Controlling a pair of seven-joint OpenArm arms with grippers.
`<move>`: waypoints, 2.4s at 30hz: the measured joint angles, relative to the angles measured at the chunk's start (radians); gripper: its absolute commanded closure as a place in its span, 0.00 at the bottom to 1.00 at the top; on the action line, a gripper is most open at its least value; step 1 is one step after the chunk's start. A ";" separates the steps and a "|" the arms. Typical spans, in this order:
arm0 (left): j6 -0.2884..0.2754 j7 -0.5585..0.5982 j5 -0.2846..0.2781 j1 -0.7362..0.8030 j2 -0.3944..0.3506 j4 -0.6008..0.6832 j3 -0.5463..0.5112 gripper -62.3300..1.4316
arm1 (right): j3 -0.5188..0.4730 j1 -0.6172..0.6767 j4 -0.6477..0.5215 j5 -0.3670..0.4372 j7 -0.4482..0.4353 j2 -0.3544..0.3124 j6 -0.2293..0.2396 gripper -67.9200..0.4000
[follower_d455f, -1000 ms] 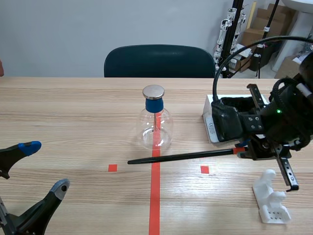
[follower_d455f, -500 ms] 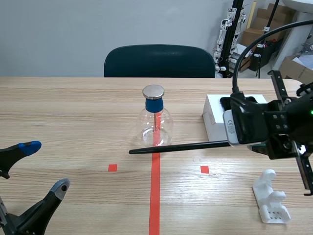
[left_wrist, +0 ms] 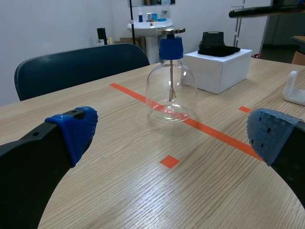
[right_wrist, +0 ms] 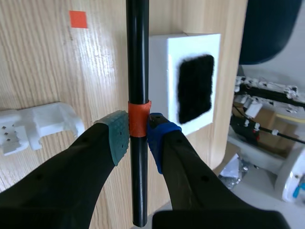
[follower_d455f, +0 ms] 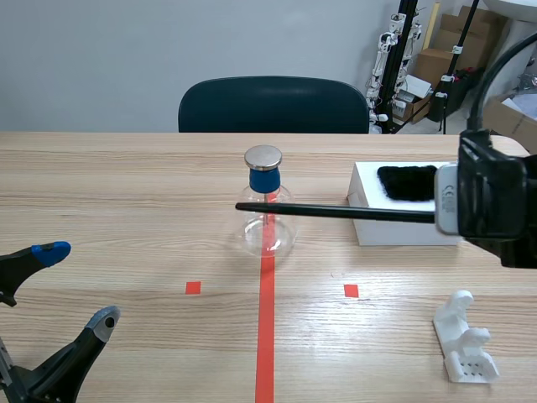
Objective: Do the electroscope experiment. pick up the black charging rod
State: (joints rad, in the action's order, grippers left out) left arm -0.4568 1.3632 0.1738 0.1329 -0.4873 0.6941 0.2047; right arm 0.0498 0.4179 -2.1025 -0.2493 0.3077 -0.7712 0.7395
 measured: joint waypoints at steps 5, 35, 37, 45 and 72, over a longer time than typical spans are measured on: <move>0.000 0.000 -0.002 0.000 0.000 0.000 0.000 0.00 | -0.169 0.142 -0.097 -0.255 -0.197 0.195 0.000 0.99; 0.000 0.000 -0.002 0.000 0.000 0.000 0.000 0.00 | -0.382 0.525 -0.182 -0.850 -0.917 0.564 -0.566 0.99; 0.000 0.000 -0.002 0.000 0.000 0.000 0.000 0.00 | -0.380 0.525 -0.182 -0.850 -0.921 0.569 -0.566 0.99; 0.000 0.000 -0.002 0.000 0.000 0.000 0.000 0.00 | -0.380 0.525 -0.182 -0.851 -0.919 0.583 -0.515 0.99; 0.000 0.000 -0.002 0.000 0.000 0.000 0.000 0.00 | -0.350 0.525 -0.182 -0.752 -0.841 0.583 -0.476 0.99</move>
State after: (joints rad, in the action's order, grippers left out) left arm -0.4568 1.3632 0.1719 0.1329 -0.4873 0.6941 0.2047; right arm -0.3004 0.9424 -2.2845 -1.0012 -0.5331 -0.1886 0.2630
